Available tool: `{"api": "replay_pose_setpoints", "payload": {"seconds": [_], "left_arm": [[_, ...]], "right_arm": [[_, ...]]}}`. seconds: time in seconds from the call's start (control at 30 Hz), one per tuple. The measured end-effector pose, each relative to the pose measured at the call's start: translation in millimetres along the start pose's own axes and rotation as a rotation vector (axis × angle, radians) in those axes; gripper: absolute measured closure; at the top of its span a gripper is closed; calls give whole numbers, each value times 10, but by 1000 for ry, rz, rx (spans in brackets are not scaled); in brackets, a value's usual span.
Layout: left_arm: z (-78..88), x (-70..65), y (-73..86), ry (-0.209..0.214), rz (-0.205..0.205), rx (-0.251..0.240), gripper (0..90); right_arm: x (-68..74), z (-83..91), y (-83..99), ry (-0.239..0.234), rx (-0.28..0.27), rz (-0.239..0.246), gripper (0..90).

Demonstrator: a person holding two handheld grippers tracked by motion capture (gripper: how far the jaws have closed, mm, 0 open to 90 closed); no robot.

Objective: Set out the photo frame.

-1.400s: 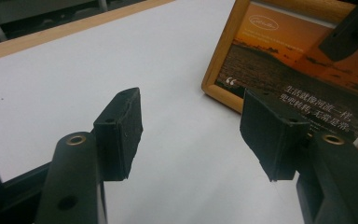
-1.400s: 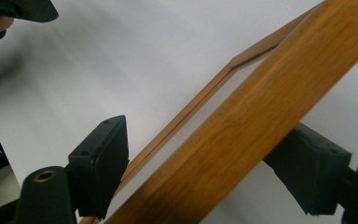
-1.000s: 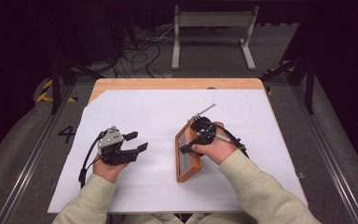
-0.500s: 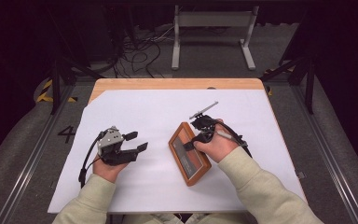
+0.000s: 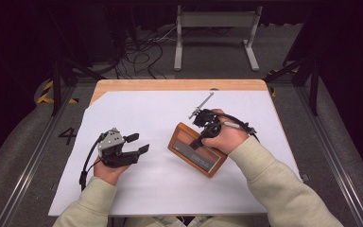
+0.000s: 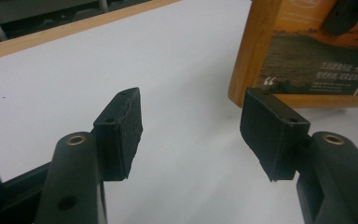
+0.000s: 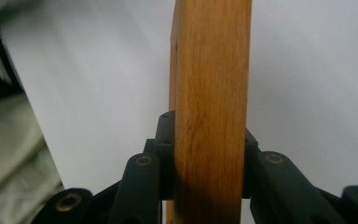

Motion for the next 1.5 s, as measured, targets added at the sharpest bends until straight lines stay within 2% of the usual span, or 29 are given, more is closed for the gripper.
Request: {"api": "replay_pose_setpoints", "payload": {"seconds": [0.03,0.13,0.23,0.3,0.4,0.47,0.53,0.6,0.73,0.77,0.8,0.87,0.9,0.97,1.0,1.07,1.13,1.17,1.2,1.23,1.27,1.3,1.33,1.4,1.5], "left_arm": [[-1,0,0,0,0,0,391],[-8,3,0,0,-6,2,391],[-14,3,-1,2,-7,3,392],[-13,4,-3,3,-7,2,392],[-14,4,-4,5,-6,1,392],[-21,-2,-7,7,-4,0,392],[-31,-2,-8,8,-8,1,392],[-36,-7,-9,9,-3,0,392],[-29,-5,-13,10,-7,-2,392],[-29,-3,-13,11,-7,-1,392],[-31,-3,-13,12,-6,-2,392],[-31,-3,-14,11,-7,-2,391],[-30,-5,-14,11,-7,-2,391],[-30,-7,-14,11,-7,-2,391],[-29,-8,-14,11,-7,-3,391],[-25,-9,-16,10,-6,-5,391],[-20,-10,-14,10,-4,-5,391],[-19,-9,-12,11,-4,-5,390],[-19,-9,-12,11,-4,-5,389],[-20,-9,-11,11,-2,-4,389],[-20,-14,-14,12,-3,-5,388],[-18,-23,-15,13,-5,-5,387],[-15,-28,-18,11,-8,-4,387],[-6,-45,-28,13,-5,-7,382],[14,-72,-6,12,-11,2,367]], "right_arm": [[7,4,5,-1,40,71,722],[7,-19,15,13,123,236,725],[-22,-86,40,40,194,329,724],[-32,-150,49,33,207,365,724],[-41,-216,38,-3,188,372,721],[-54,-214,35,-7,183,390,719],[-50,-218,42,-32,169,429,715],[-44,-218,46,-47,162,437,715],[-24,-231,66,-91,165,511,722],[-29,-235,57,-93,161,500,723],[-38,-234,55,-92,163,463,722],[-48,-239,46,-91,157,461,721],[-56,-238,42,-84,156,434,719],[-78,-231,41,-71,149,415,690],[-117,-225,17,-37,119,383,640],[-182,-209,-12,2,71,353,508],[-208,-169,-26,1,-6,283,410],[-232,-135,-19,16,-46,277,372],[-232,-135,-19,16,-46,277,372],[-245,-108,-8,24,-65,269,329],[-272,-47,2,48,-128,242,261],[-286,12,28,61,-179,221,245],[-298,61,69,70,-207,191,230],[-331,147,133,110,-271,179,190],[-378,288,304,144,-371,129,161]]}}
Point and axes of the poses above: each handheld gripper's, and its own axes: z roughly backward along the jaws, y roughly out of its underside, x roughly to its left, the point moved 9 cm from there along -z, roughly forward along the jaws, and after that the axes turned 7 degrees about x, right-handed, at the moved point
